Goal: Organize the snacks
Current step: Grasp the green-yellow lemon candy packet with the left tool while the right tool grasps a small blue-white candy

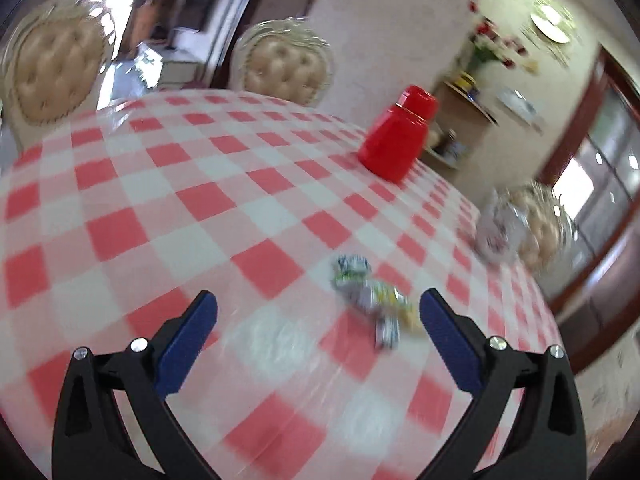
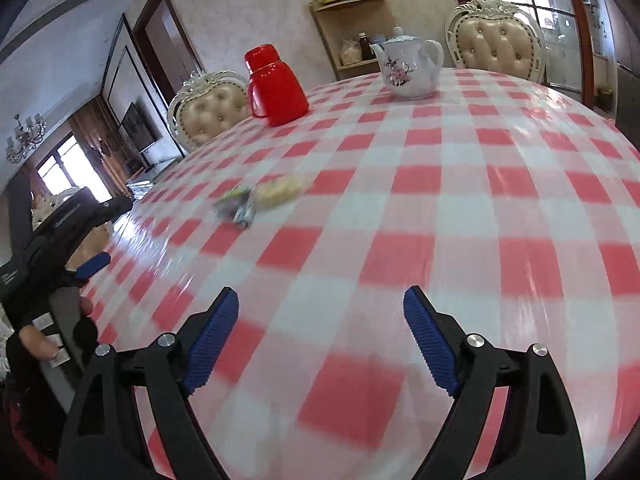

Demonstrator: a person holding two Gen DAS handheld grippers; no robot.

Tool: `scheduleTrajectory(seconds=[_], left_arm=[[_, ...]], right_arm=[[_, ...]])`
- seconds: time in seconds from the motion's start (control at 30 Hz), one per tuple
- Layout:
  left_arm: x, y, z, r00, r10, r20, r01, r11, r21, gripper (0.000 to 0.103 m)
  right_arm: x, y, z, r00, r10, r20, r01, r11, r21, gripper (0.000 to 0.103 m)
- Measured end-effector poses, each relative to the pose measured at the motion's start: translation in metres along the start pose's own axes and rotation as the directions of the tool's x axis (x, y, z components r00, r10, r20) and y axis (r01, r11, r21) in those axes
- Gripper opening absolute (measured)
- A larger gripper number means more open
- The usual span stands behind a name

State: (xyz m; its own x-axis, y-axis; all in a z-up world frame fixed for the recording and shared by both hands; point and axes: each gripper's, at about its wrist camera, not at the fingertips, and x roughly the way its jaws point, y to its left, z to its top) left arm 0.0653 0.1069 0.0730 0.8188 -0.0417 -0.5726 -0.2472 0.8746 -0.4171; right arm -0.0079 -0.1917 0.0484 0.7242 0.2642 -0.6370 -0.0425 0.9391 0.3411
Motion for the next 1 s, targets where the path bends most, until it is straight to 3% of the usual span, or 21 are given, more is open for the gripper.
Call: scheduleTrajectory(seconds=[0.07, 0.17, 0.27, 0.33, 0.4, 0.53, 0.67, 0.73, 0.8, 0.9, 1.0], left_arm=[[0.019, 0.002, 0.004, 1.0, -0.018, 0.011, 0.019, 1.0, -0.023, 0.101], [0.032, 0.007, 0.006, 0.999, -0.015, 0.043, 0.014, 0.999, 0.03, 0.101], [0.023, 0.03, 0.019, 0.995, -0.002, 0.098, 0.007, 0.999, -0.05, 0.101], [0.012, 0.046, 0.025, 0.989, 0.019, 0.148, -0.001, 0.993, -0.121, 0.101], [0.008, 0.06, 0.03, 0.984, 0.04, 0.171, -0.008, 0.982, -0.188, 0.101], [0.017, 0.069, 0.033, 0.993, 0.025, 0.111, 0.002, 0.972, -0.237, 0.101], [0.02, 0.061, 0.031, 0.996, 0.01, 0.085, 0.007, 0.981, -0.194, 0.101], [0.019, 0.058, 0.03, 0.997, -0.004, 0.079, 0.018, 0.984, -0.179, 0.101], [0.024, 0.051, 0.029, 0.998, -0.025, 0.052, 0.032, 0.991, -0.133, 0.101], [0.035, 0.036, 0.024, 0.998, -0.059, -0.003, 0.058, 0.997, -0.04, 0.101], [0.05, 0.017, 0.015, 0.995, -0.068, -0.074, 0.075, 0.994, 0.084, 0.101]], right_arm=[[0.019, 0.004, 0.012, 1.0, -0.003, -0.02, 0.003, 1.0, -0.016, 0.083], [0.055, 0.021, 0.03, 0.998, 0.0, -0.061, -0.006, 0.996, -0.093, 0.083], [0.088, 0.046, 0.039, 0.99, 0.033, -0.135, -0.054, 0.986, -0.157, 0.08], [0.109, 0.071, 0.043, 0.982, 0.058, -0.181, -0.097, 0.971, -0.217, 0.067], [0.126, 0.093, 0.045, 0.978, 0.053, -0.203, -0.11, 0.953, -0.282, 0.062], [0.161, 0.114, 0.054, 0.969, 0.045, -0.242, -0.118, 0.947, -0.298, 0.052], [0.181, 0.128, 0.062, 0.968, 0.01, -0.25, -0.091, 0.946, -0.313, 0.045], [0.182, 0.134, 0.06, 0.972, -0.059, -0.229, -0.031, 0.928, -0.372, 0.03], [0.175, 0.131, 0.055, 0.974, -0.072, -0.215, -0.022, 0.914, -0.406, 0.021], [0.154, 0.116, 0.049, 0.98, -0.079, -0.18, -0.001, 0.914, -0.405, 0.021], [0.123, 0.088, 0.052, 0.987, -0.069, -0.143, 0.017, 0.941, -0.338, 0.021]])
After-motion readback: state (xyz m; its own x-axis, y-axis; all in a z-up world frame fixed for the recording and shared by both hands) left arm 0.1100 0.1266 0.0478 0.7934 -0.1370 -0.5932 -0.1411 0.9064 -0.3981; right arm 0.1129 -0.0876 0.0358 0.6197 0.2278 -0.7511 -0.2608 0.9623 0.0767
